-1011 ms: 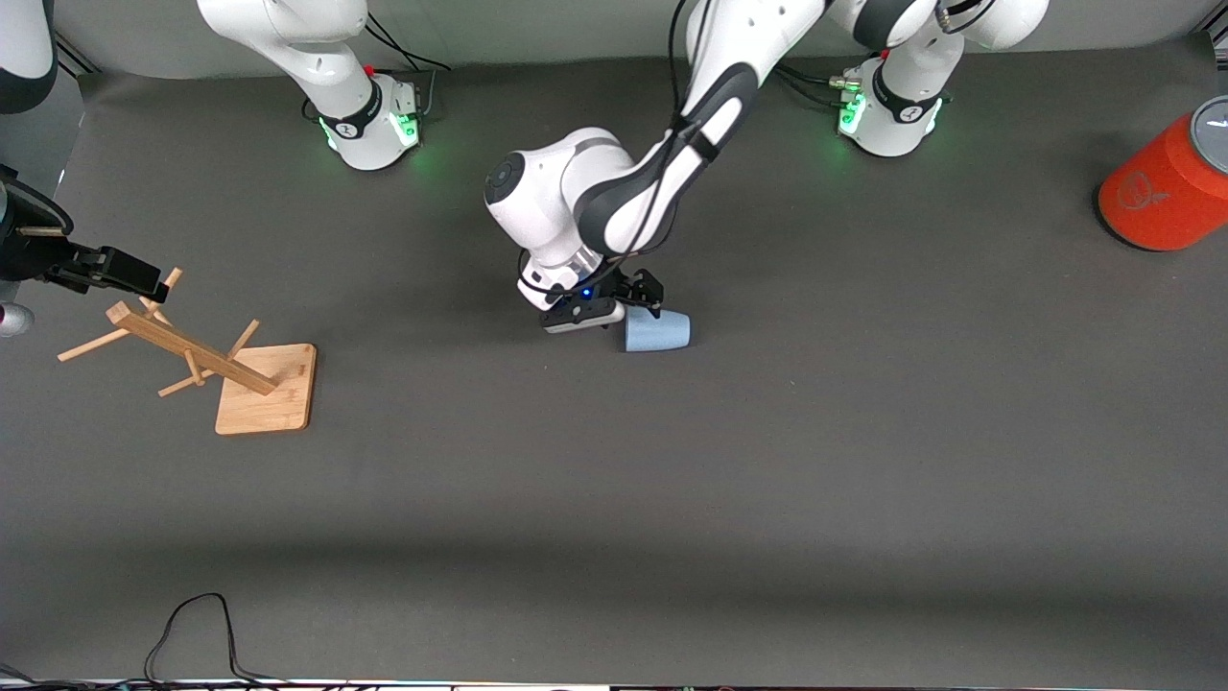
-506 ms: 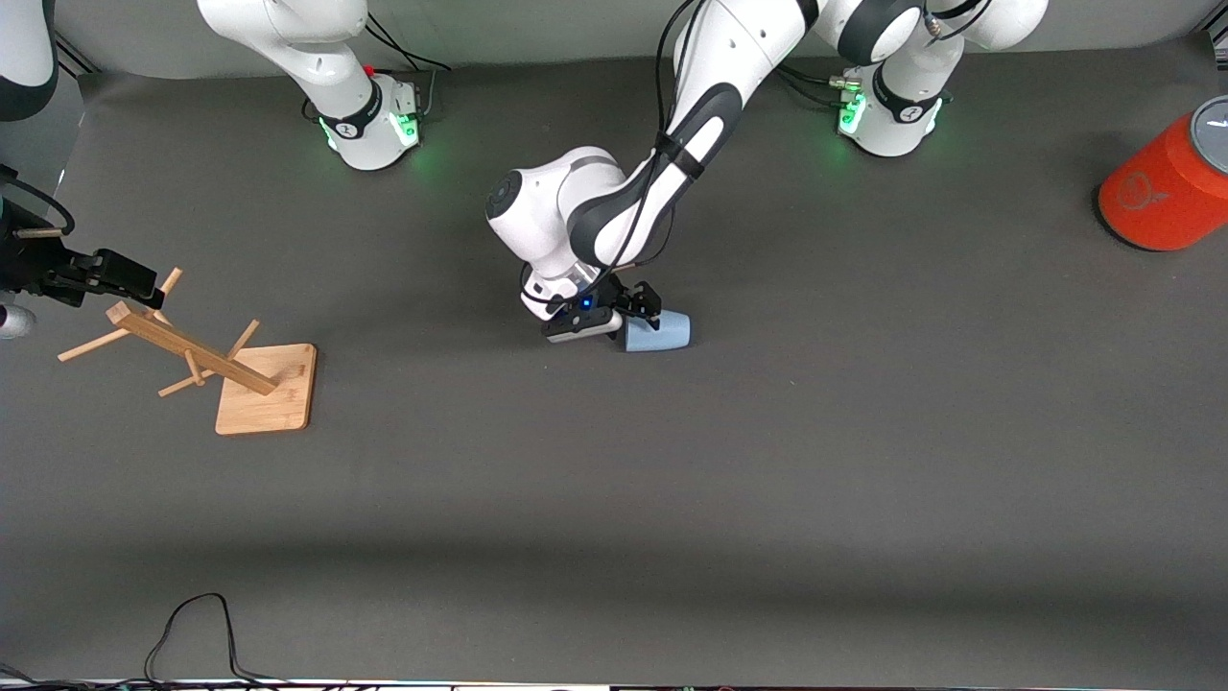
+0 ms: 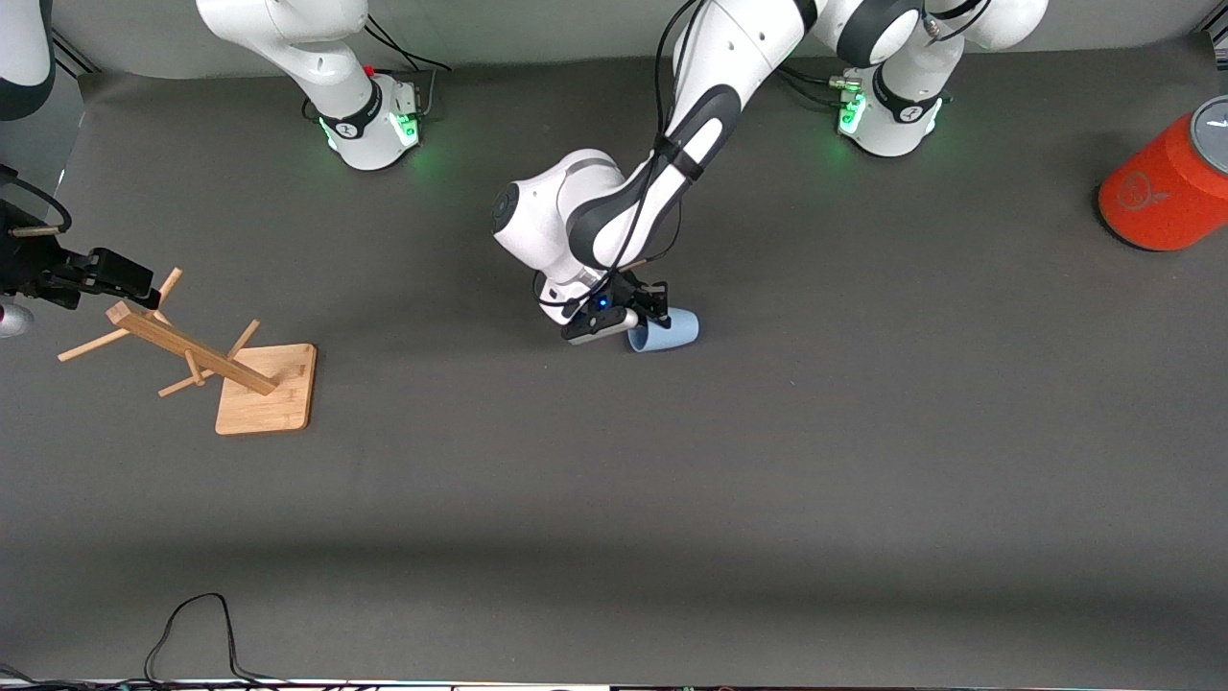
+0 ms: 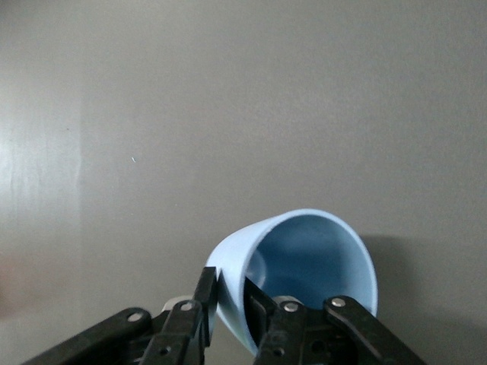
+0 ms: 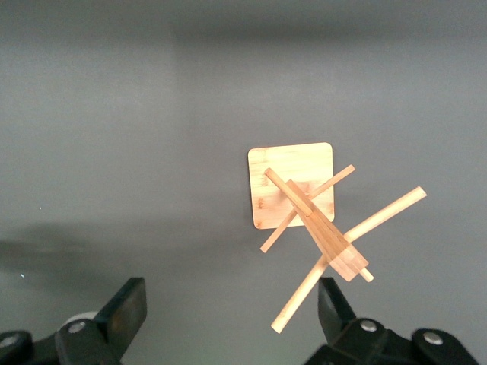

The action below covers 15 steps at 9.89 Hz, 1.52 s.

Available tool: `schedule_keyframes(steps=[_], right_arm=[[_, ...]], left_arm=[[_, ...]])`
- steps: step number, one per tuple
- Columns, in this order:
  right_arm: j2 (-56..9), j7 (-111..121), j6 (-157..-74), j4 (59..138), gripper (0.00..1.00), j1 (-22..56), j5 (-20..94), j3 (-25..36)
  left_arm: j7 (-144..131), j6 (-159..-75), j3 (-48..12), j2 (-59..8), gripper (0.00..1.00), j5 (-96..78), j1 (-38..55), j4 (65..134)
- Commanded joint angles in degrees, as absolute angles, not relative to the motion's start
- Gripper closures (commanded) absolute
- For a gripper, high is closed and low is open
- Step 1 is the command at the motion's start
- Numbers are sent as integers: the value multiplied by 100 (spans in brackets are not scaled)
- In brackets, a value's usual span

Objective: Rotate and upright cup with both arms
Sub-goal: 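Grasp the lying blue cup's rim with the left gripper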

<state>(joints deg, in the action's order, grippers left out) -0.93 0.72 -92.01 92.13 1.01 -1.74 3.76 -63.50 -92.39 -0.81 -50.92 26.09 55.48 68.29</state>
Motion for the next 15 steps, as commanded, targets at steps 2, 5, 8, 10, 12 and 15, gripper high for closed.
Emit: schedule_keyframes(steps=[2, 5, 8, 10, 12, 15], right_arm=[[35, 176, -9237, 9299, 0, 202, -132, 475], [18, 167, -9237, 9290, 0, 202, -79, 466], [9, 176, -9264, 9272, 0, 185, 308, 483], [9, 184, -9264, 9255, 0, 193, 273, 475], [-61, 184, -9229, 9168, 0, 202, 229, 457], [-79, 185, -9211, 9141, 0, 202, 202, 448]], left_arm=[[-6232, -8994, -88, -4958, 100, 2532, 5415, 6715], [-6091, -9183, -140, -4107, 100, 1839, 4669, 6794], [-6091, -10437, -132, -2607, 100, 1154, 4106, 8492], [-6100, -11656, -123, -1605, 100, 846, 3824, 10090], [-6108, -13106, -105, -812, 100, 476, 3552, 11621], [-6161, -14191, -97, -747, 100, -8, 3392, 12435]])
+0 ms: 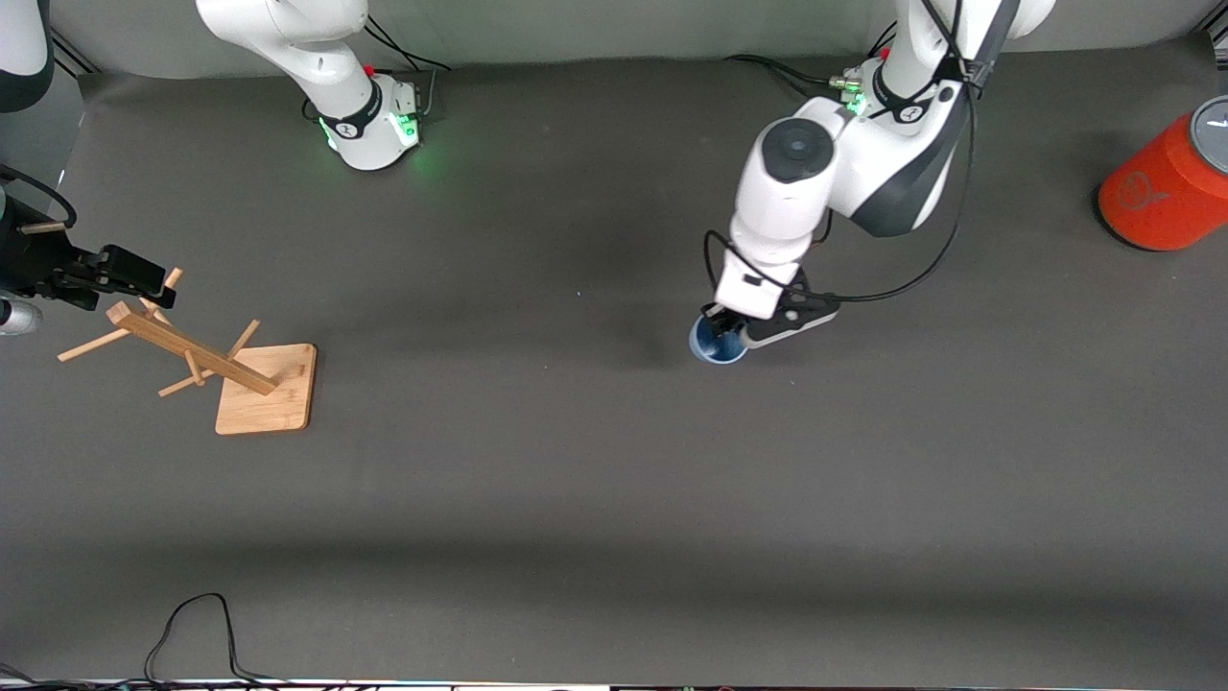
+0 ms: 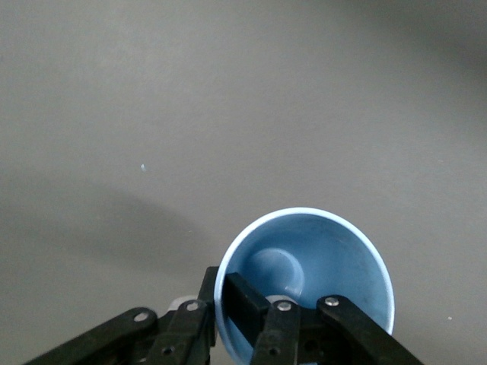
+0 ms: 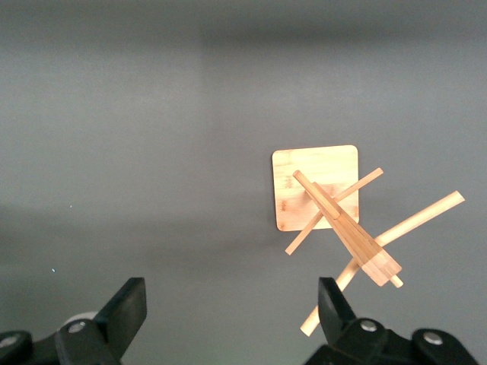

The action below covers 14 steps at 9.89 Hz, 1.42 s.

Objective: Rotate and upright cup with both arms
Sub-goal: 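Rotate the blue cup upright and set it on the table with the left gripper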

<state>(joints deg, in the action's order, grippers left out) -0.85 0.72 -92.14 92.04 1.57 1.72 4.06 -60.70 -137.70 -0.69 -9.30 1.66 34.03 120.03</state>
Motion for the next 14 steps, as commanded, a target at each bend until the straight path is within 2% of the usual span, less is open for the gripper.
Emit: schedule_keyframes(steps=[1, 3, 4, 7, 10, 12, 14], right_arm=[[-88, 185, -9202, 9141, 0, 211, 185, 440], [-79, 220, -9202, 9149, 0, 211, 167, 439], [-79, 220, -9193, 9158, 0, 211, 132, 439], [-79, 202, -9185, 9167, 0, 264, 44, 431], [-79, 202, -9185, 9167, 0, 264, 44, 439], [-88, 202, -9185, 9167, 0, 255, 53, 439], [-88, 211, -9185, 9176, 0, 255, 44, 457]], left_arm=[[-6248, -14803, -105, -747, 100, -174, 3462, 12776], [-7403, -16149, -123, -869, 100, -194, 3891, 13279], [-7540, -16180, -123, -983, 100, -98, 4015, 13263], [-7977, -16181, -70, -1396, 100, 419, 4410, 13201], [-9077, -16067, -70, -1459, 100, 1579, 4430, 13123], [-9437, -15315, -70, -1555, 100, 2002, 4596, 12720], [-10087, -15065, -97, -1705, 100, 2608, 4623, 12481]])
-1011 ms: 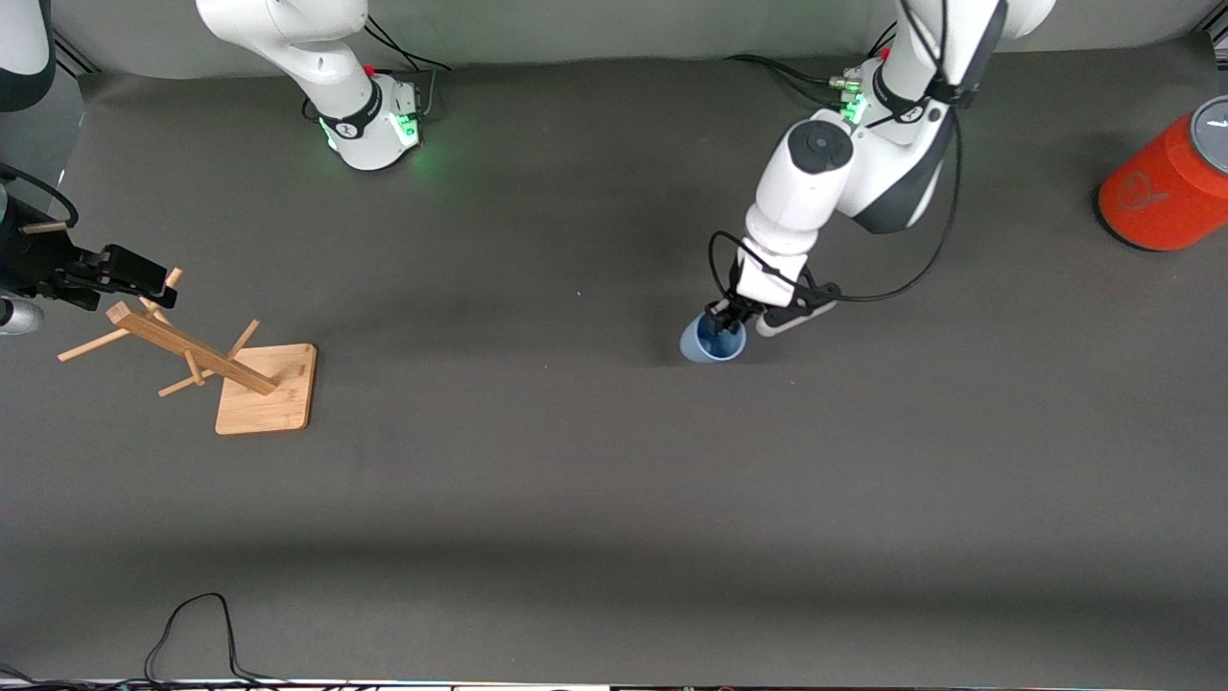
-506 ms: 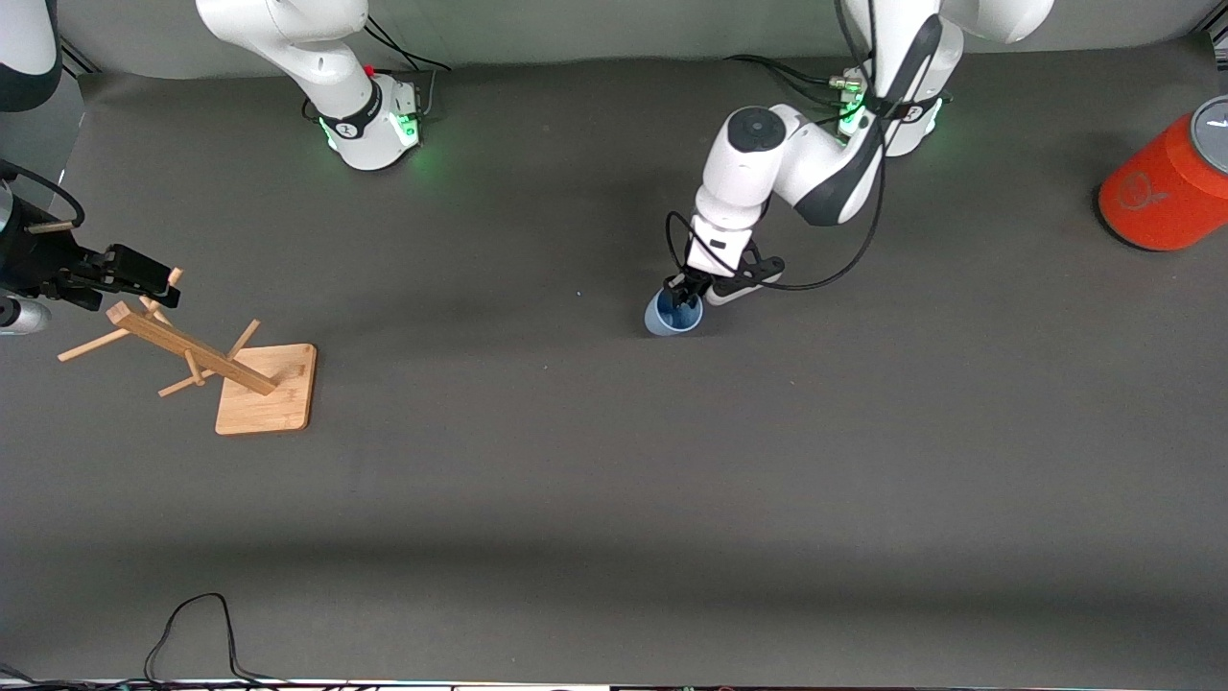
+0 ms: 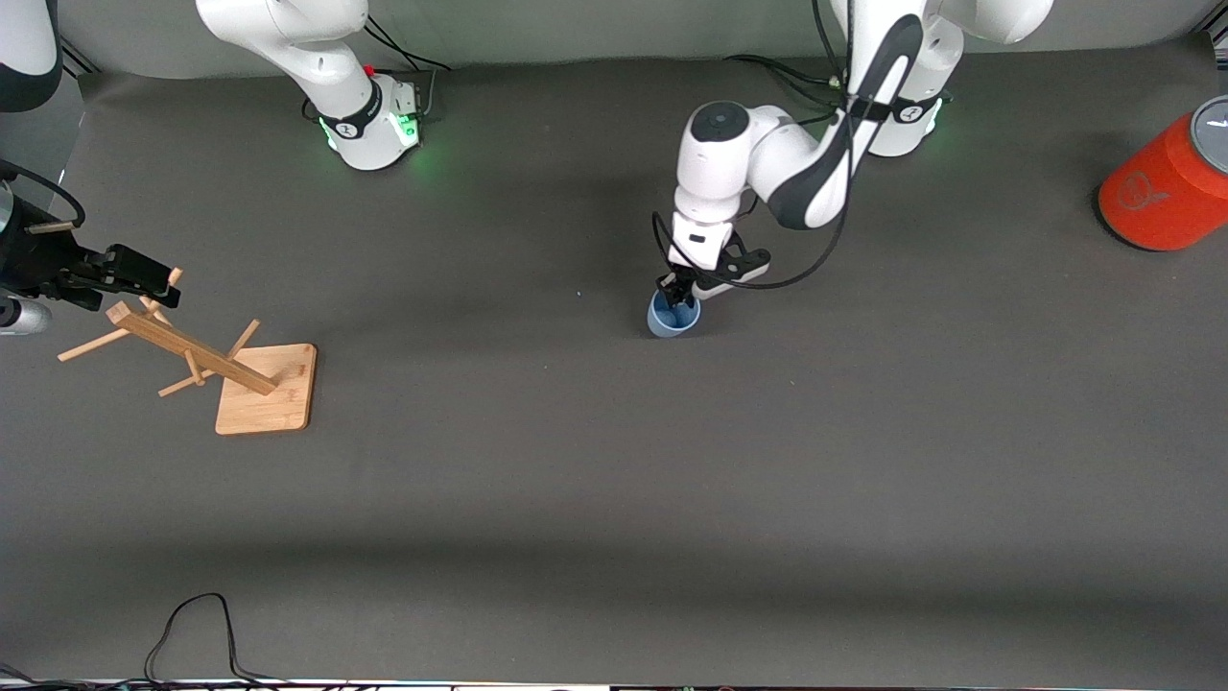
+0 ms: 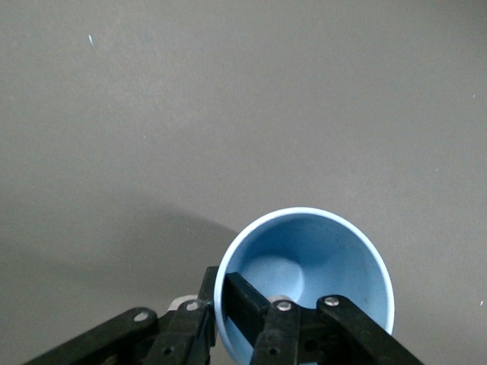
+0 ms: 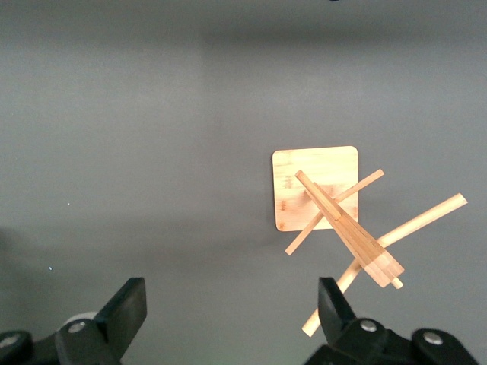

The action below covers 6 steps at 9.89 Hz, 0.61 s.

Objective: Rotate and upright cup with both arms
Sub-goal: 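Rotate the blue cup upright and set it on the table with the left gripper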

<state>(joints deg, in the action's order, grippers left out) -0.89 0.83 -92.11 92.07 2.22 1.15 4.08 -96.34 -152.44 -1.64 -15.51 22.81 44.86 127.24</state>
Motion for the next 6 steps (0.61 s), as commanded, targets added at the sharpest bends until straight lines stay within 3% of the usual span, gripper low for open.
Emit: schedule_keyframes(steps=[1, 2, 3, 5, 6], right_arm=[[-88, 211, -9185, 9176, 0, 255, 44, 457], [-88, 211, -9185, 9184, 0, 255, 44, 466], [-88, 202, -9185, 9185, 0, 255, 44, 466], [-88, 193, -9185, 9185, 0, 246, 53, 466], [-88, 193, -9185, 9185, 0, 246, 44, 475]], left_arm=[[-10186, -15056, -97, -1740, 100, 2680, 4719, 12480], [-10195, -15047, -97, -1801, 100, 2681, 4728, 12480], [-10204, -15064, -97, -1871, 89, 2681, 4729, 12463], [-10204, -15056, -105, -1890, 52, 2689, 4729, 12393], [-10204, -15064, -105, -1864, 22, 2689, 4702, 12384]])
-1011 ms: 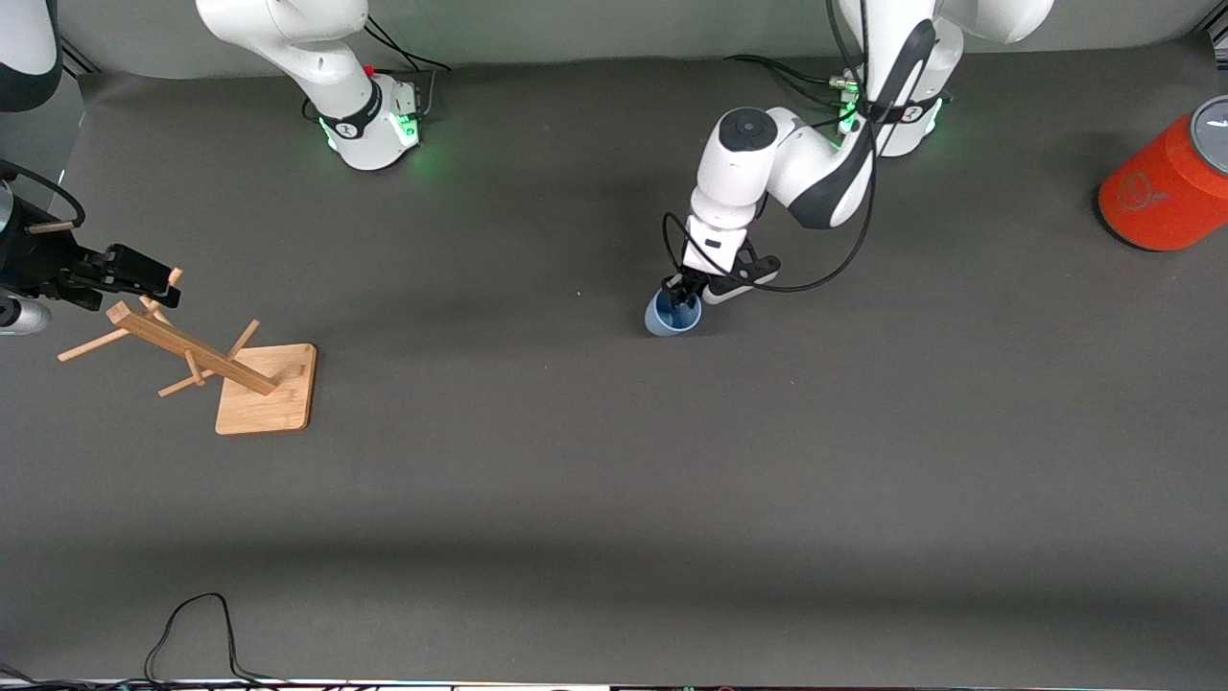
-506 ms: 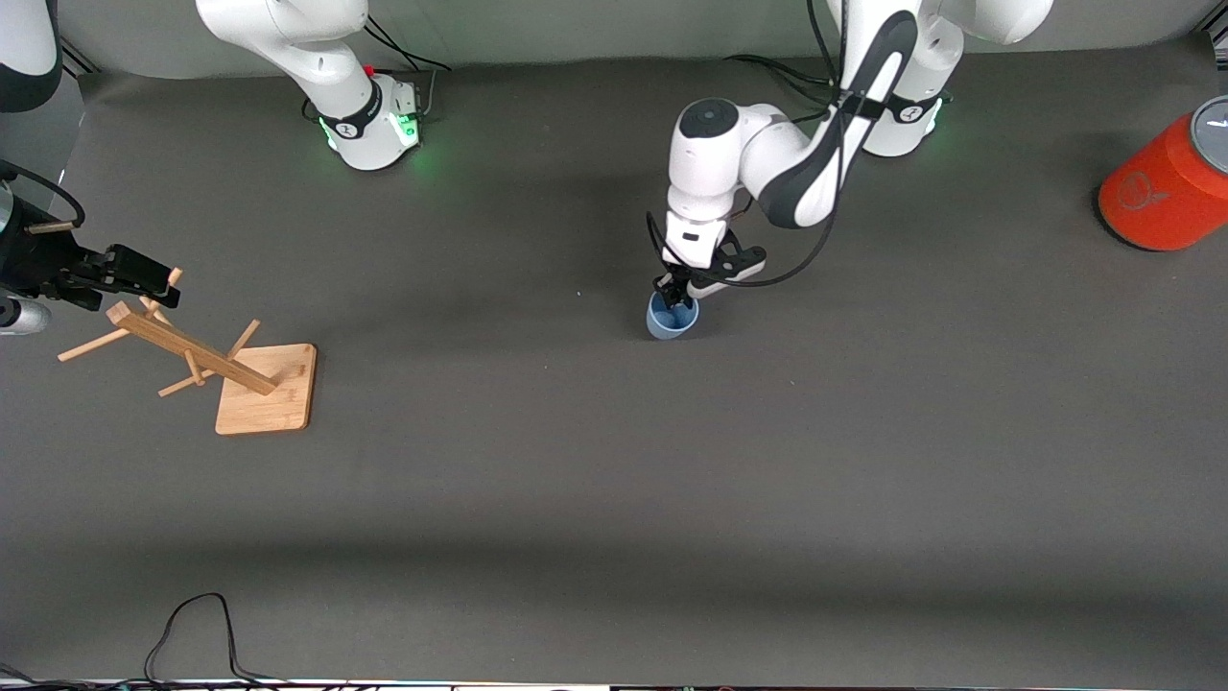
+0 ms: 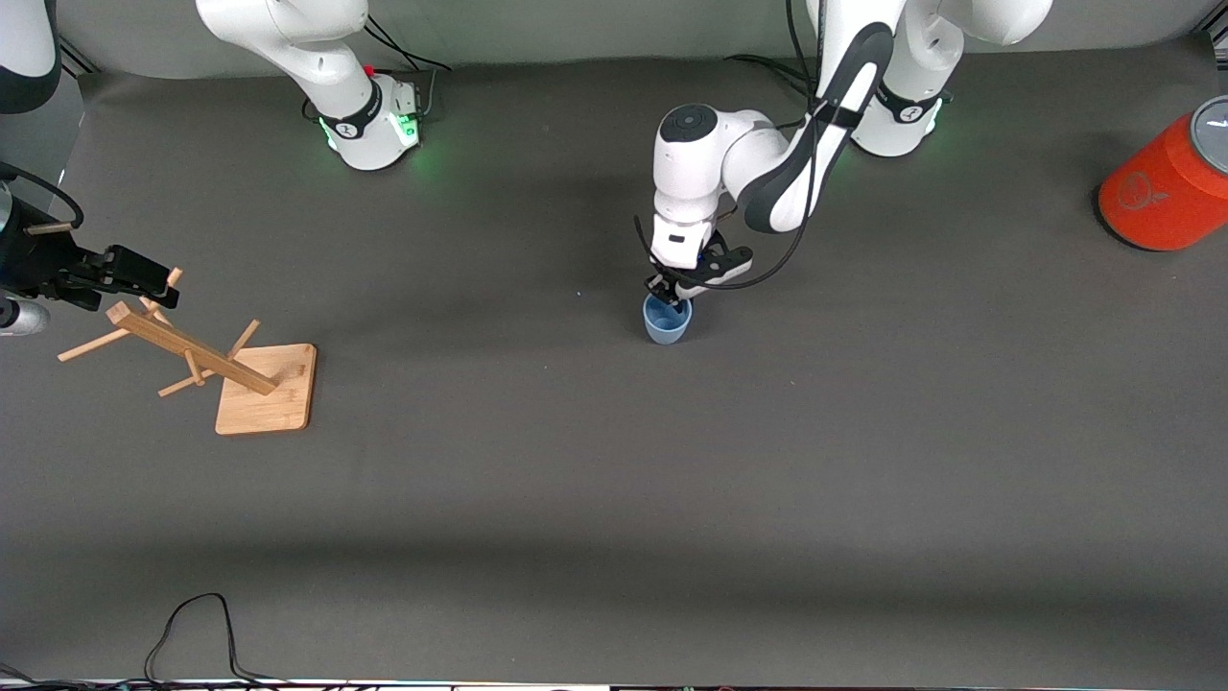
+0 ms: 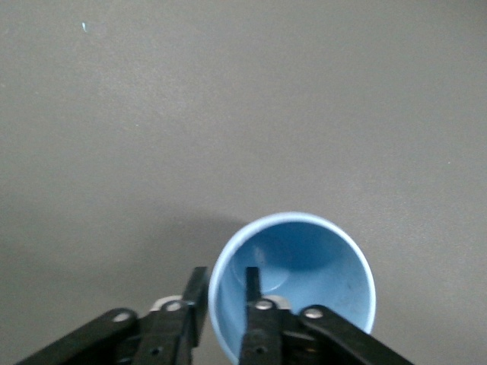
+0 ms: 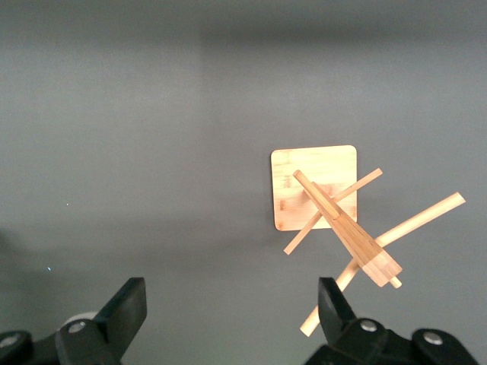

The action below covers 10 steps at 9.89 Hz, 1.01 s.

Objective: Rotate and upright cup with both arms
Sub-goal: 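Rotate the blue cup upright and set it on the table with the left gripper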

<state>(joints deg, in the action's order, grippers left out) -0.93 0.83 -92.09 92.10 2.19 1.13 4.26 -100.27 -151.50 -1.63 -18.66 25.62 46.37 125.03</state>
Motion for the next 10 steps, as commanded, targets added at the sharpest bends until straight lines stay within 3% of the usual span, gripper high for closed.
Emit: schedule_keyframes(steps=[1, 8, 10], right_arm=[[-88, 193, -9185, 9176, 0, 246, 44, 475], [-105, 193, -9193, 9167, 0, 229, 44, 475], [-105, 193, -9193, 9176, 0, 220, 44, 475]], left_arm=[[-10195, -15064, -97, -1855, 0, 2689, 4702, 12366], [-9897, -15029, -79, -1776, 0, 2689, 4641, 12331], [-8998, -14436, -96, -1557, 0, 2655, 4440, 12148]])
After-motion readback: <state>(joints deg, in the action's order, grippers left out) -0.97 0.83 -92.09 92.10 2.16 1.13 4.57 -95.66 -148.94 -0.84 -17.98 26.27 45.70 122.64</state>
